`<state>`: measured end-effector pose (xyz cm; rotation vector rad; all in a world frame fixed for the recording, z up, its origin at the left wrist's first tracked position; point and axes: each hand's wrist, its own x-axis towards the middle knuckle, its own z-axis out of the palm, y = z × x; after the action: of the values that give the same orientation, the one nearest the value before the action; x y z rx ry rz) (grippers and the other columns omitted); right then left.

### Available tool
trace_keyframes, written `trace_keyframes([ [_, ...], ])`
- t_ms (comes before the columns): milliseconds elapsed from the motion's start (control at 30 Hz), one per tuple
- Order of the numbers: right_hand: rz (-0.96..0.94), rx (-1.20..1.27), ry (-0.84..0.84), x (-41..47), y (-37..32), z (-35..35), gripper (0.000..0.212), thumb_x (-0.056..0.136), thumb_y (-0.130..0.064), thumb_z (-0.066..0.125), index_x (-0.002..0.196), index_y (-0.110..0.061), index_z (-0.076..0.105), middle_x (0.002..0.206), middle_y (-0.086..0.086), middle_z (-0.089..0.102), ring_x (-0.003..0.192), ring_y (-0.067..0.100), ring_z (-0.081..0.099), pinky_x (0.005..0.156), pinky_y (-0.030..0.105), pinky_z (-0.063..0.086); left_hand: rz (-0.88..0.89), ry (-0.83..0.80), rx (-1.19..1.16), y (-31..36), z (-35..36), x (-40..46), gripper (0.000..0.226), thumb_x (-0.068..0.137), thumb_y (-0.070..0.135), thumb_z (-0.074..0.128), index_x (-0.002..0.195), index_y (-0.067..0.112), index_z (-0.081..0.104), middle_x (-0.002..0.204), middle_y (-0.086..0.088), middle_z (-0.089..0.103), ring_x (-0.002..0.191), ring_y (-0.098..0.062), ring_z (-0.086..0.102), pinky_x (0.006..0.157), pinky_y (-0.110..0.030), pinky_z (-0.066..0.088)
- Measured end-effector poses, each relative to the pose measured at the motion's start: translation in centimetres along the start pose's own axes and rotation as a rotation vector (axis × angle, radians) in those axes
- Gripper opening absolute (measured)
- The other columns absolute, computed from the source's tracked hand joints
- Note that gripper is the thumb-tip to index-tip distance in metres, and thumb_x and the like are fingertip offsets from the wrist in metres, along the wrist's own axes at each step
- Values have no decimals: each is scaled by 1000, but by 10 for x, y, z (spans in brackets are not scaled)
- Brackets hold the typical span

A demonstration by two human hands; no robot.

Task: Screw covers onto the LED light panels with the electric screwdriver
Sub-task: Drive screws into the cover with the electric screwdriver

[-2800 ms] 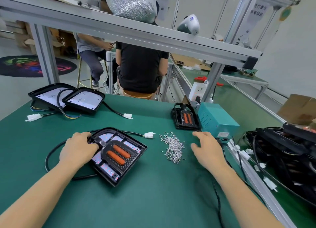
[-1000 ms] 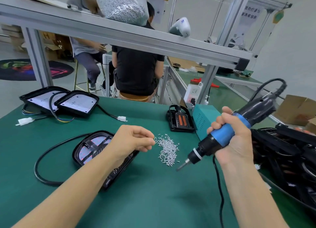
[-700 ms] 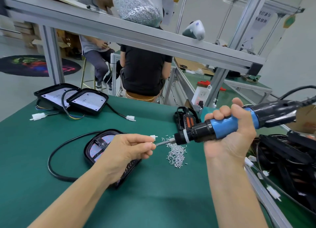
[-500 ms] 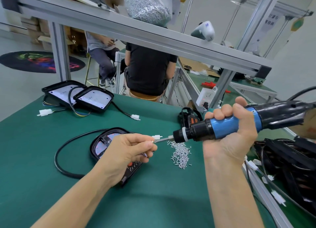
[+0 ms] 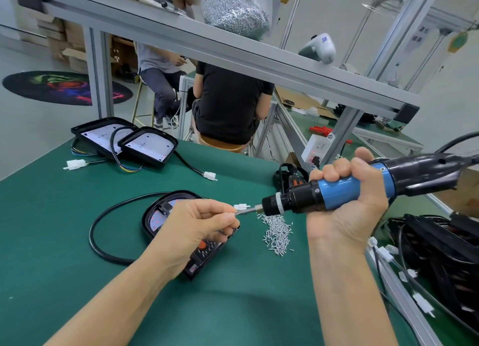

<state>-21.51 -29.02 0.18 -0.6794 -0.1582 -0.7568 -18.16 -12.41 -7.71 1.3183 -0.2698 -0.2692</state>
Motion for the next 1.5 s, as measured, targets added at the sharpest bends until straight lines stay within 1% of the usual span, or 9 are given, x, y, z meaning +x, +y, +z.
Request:
trace_keyframes([
  [300,-54,-10,5,-6,7,-3,19,72,-9,50,89,-18,52,56,-6,47,48,8,45,56,20,44,107,79,97,-4,3,1,14,81,-4,67,78,9,74,68,-9,71,58,-15,59,59,-25,49],
  [433,-47,1,33,-2,9,-5,21,70,-8,51,88,-18,52,57,-6,47,48,9,45,57,22,45,106,23,130,-4,-9,5,15,75,7,75,84,18,77,84,-12,72,70,-12,59,63,-23,49],
  [533,-44,-5,30,2,10,-8,21,70,-7,51,88,-18,53,56,-6,48,49,9,45,58,22,45,139,195,139,-6,-38,16,26,72,15,77,97,22,73,95,-4,70,80,-12,61,76,-19,50],
  [633,-53,-54,10,5,14,-11,23,70,-6,51,90,-18,52,56,-6,47,49,9,46,58,23,45,10,449,563,-15,-75,30,47,78,30,77,120,16,60,120,-4,62,110,-19,55,95,-30,42],
  [733,-61,-107,0,6,23,-17,26,71,-3,51,93,-17,52,55,-5,47,49,11,46,59,24,45,-305,367,829,-26,-91,33,100,52,74,62,133,16,50,137,-7,50,129,-26,41,108,-42,31],
  [833,-65,-174,-10,7,33,-23,28,71,0,51,94,-17,52,54,-4,47,49,12,46,58,25,45,-386,291,1068,-33,-89,40,98,37,87,51,116,29,58,130,-2,52,129,-27,36,103,-44,28],
  [1033,-99,-285,-51,8,48,-31,28,72,2,52,94,-15,54,53,-1,49,47,15,49,56,27,46,-382,362,1008,-40,-88,55,92,40,74,79,110,17,58,124,-4,52,125,-28,37,100,-43,32],
  [1200,-97,-340,-71,10,52,-36,29,72,3,53,94,-14,55,55,0,49,48,16,49,56,29,45,-279,327,502,-44,-91,53,96,32,44,95,109,12,47,103,-1,63,97,-17,60,78,-32,47],
  [1500,-101,-384,-88,6,55,-41,30,71,5,53,94,-14,56,55,1,49,47,16,49,55,28,46,-170,378,473,-51,-91,53,87,45,33,95,106,19,35,93,15,49,83,6,46,62,-16,34],
])
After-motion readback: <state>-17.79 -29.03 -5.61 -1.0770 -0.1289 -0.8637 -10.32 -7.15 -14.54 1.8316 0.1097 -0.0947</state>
